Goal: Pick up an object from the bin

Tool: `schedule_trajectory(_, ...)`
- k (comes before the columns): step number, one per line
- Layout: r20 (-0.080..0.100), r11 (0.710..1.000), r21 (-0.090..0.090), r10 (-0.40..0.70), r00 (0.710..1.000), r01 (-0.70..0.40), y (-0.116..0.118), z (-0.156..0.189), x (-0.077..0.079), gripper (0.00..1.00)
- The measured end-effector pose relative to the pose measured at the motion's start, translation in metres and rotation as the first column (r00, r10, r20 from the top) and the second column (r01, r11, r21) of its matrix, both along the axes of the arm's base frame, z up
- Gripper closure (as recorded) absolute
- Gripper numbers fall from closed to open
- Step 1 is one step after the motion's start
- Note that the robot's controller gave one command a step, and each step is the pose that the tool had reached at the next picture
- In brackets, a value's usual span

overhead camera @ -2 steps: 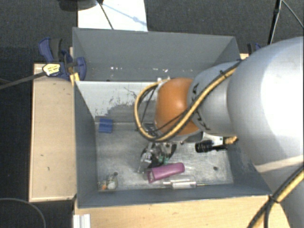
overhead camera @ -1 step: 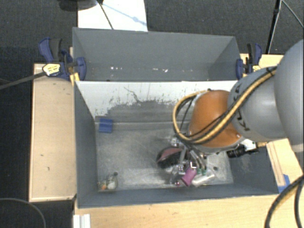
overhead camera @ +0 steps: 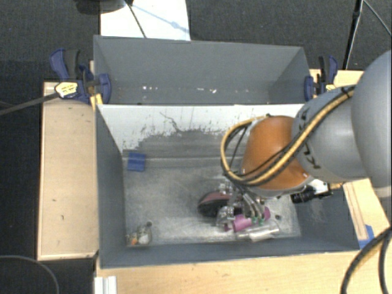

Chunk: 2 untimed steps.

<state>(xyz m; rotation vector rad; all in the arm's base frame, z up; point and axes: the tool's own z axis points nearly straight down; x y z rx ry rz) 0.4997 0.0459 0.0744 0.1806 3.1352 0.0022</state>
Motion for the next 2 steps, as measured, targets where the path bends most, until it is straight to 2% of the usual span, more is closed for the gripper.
schedule_trajectory(1,0.007,1.0,0.001,0.004,1.0,-0.004,0.026,0.116,-0.014,1.0)
schedule_trajectory(2,0.005,0.941,-0.003,0.339,0.941,-0.339,0.023,0.178,-0.016,1.0)
